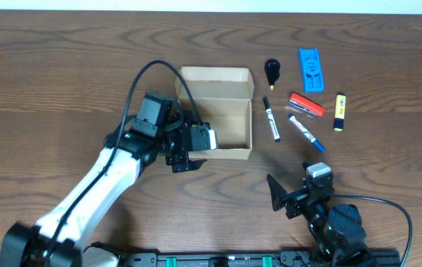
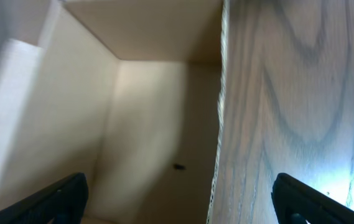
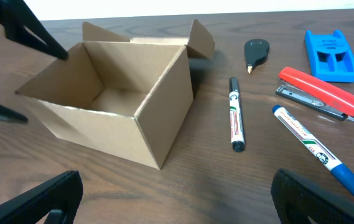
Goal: Pack container
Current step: 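Release the box and pull the left arm back toward the left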
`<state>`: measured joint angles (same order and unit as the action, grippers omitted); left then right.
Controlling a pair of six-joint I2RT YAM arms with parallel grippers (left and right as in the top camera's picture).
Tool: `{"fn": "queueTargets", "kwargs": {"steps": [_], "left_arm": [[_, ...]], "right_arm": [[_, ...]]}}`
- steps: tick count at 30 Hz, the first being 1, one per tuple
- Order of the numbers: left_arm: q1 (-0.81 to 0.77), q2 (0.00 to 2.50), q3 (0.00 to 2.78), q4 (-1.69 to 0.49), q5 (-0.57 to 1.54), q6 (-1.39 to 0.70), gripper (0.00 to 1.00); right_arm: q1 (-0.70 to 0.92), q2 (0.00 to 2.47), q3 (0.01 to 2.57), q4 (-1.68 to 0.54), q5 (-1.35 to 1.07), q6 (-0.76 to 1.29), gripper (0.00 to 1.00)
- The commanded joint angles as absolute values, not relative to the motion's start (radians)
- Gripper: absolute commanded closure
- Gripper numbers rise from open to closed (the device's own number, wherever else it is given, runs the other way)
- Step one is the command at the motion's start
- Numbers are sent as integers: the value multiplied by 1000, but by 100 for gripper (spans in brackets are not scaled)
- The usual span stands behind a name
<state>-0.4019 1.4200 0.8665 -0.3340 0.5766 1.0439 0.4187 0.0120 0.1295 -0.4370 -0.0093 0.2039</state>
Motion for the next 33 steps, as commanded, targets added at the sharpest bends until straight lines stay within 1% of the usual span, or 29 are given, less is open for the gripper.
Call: {"fn": "queueTargets", "kwargs": {"steps": [1, 5, 9, 12, 15, 18, 23, 27, 33], "left_arm": [[-398, 1303, 912, -332, 594, 890, 5], [-398, 1161, 927, -332, 547, 693, 5], [-398, 1017, 928, -363, 331, 363, 5], [-398, 923, 937, -472, 206, 204, 5], [-398, 856, 970, -637, 168, 147, 5], [-398, 836, 1062, -836, 176, 98, 5], [-398, 879, 1275, -1103, 177, 111, 5], [-398, 932, 1339, -1205, 177, 127, 5], [-398, 962, 1338, -1223, 175, 127, 5]], "right_arm": [[425, 6, 126, -438, -4, 194, 1], [425, 6, 126, -438, -4, 194, 1], [425, 6, 126, -438, -4, 193, 1], [425, 6, 126, -438, -4, 193, 1], [425, 6, 126, -438, -4, 193, 1], [425, 6, 126, -438, -4, 194, 1], [425, 6, 126, -438, -4, 193, 1], [425, 6, 126, -438, -4, 193, 1], [425, 6, 126, -437, -4, 193, 1]]}}
